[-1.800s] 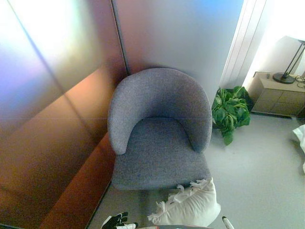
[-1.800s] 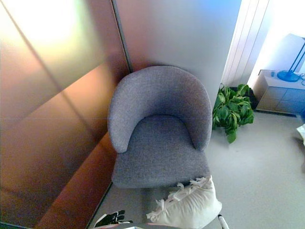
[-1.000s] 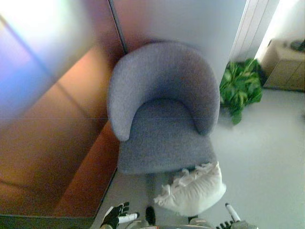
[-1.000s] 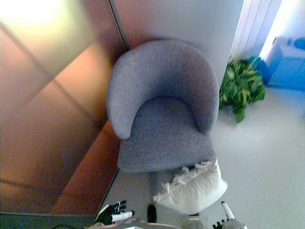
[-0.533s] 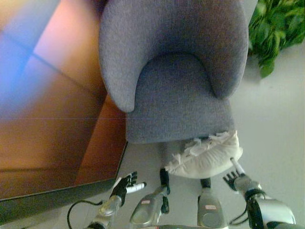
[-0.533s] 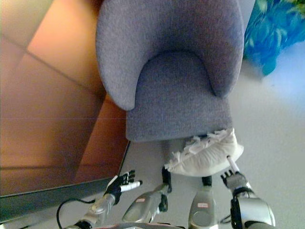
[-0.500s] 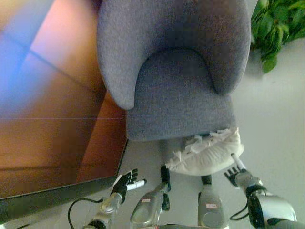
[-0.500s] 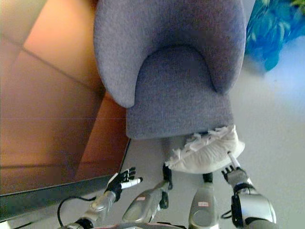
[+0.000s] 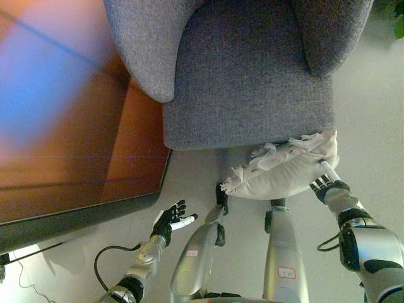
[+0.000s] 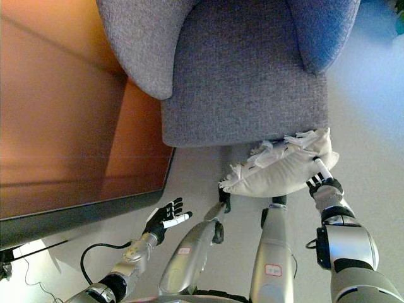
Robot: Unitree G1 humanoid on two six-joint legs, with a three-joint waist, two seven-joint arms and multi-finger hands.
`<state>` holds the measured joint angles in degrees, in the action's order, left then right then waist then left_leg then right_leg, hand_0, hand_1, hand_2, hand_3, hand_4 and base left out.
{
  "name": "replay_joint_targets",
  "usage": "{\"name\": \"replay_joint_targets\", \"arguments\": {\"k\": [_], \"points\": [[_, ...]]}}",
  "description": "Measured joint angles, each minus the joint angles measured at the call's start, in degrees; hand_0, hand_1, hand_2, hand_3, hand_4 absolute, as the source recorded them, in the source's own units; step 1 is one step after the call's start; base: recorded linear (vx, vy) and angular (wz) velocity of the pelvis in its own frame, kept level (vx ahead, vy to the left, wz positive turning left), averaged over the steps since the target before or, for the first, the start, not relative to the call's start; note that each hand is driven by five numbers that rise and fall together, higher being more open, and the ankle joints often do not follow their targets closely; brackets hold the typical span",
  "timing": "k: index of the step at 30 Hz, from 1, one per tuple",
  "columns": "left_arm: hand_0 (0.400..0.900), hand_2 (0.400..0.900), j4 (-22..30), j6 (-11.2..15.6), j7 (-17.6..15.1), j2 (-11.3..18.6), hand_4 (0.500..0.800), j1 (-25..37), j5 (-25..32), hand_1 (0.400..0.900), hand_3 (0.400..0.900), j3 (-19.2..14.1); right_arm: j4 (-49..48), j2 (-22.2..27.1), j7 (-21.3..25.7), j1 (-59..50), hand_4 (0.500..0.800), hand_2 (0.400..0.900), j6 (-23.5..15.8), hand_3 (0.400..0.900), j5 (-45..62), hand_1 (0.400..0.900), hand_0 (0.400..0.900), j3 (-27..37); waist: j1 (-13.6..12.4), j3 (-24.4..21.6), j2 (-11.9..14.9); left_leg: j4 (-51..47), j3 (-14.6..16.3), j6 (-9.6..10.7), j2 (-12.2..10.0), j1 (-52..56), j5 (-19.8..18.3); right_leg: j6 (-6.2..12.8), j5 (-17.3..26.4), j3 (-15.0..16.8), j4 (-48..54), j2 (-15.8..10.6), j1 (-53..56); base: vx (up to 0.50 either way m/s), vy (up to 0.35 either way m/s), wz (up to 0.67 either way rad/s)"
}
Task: Pick up the pillow and put it on the sofa.
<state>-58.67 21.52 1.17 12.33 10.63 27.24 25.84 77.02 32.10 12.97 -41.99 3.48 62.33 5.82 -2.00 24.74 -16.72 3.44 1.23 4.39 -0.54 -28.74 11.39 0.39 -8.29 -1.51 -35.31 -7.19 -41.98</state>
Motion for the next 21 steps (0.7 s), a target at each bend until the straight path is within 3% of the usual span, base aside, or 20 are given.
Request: {"name": "replay_joint_targets", "arguments": {"k": [17, 18, 19, 20, 21], "points": [[0.9, 0.9, 10.0, 1.1, -0.6, 4.3, 0.8, -0.6, 4.5, 0.9, 0.9, 1.8, 0.8, 3.8, -1.6, -5.3, 0.8, 0.9, -0.3, 0.9, -1.5, 0.9, 0.9, -1.2, -1.9, 0.1, 0.1, 4.2, -1.6, 0.8, 0.6, -9.5, 0.4, -0.58, 0.0, -0.2, -4.4, -0.5, -9.0, -0.04, -0.014, 0.06], [0.9, 0.9, 10.1, 1.1, -0.6, 4.6, 0.8, -0.6, 4.7, 0.9, 0.9, 1.9, 1.1, 3.9, -2.0, -5.7, 0.728, 0.78, -0.3, 0.78, -2.1, 0.78, 0.78, -1.2, -1.9, 0.1, 0.1, 4.4, -1.7, 0.8, 0.7, -9.9, 0.4, -0.58, 0.0, -0.2, -4.6, -0.5, -9.4, -0.04, -0.013, 0.08], [0.9, 0.9, 10.2, 1.1, -0.6, 4.8, 0.8, -0.6, 4.8, 0.9, 0.9, 1.9, 1.3, 4.2, -2.3, -6.0, 0.693, 0.722, -0.2, 0.722, -2.4, 0.722, 0.722, -1.4, -2.1, 0.1, 0.1, 4.6, -1.7, 0.8, 0.7, -10.3, 0.5, -0.58, 0.0, -0.1, -4.7, -0.5, -9.8, -0.03, -0.02, 0.05], [0.9, 0.9, 10.2, 1.1, -0.6, 4.9, 0.8, -0.6, 4.9, 0.9, 0.9, 1.9, 1.6, 4.6, -2.5, -6.0, 0.607, 0.578, -0.2, 0.578, -2.4, 0.578, 0.578, -2.4, -2.5, 0.1, 0.1, 4.6, -1.7, 0.8, 0.7, -10.4, 0.5, -0.58, 0.0, -0.1, -4.8, -0.5, -9.9, -0.03, -0.027, 0.04], [0.9, 0.9, 10.4, 1.1, -0.6, 5.0, 0.8, -0.7, 5.1, 0.9, 0.9, 1.9, 1.9, 5.0, -2.5, -6.0, 0.5, 0.4, 0.0, 0.4, -2.4, 0.4, 0.4, -3.2, -2.9, 0.1, 0.1, 4.6, -1.7, 0.8, 0.7, -10.5, 0.5, -0.59, 0.0, -0.1, -4.8, -0.5, -10.0, -0.04, -0.029, 0.02]]}}
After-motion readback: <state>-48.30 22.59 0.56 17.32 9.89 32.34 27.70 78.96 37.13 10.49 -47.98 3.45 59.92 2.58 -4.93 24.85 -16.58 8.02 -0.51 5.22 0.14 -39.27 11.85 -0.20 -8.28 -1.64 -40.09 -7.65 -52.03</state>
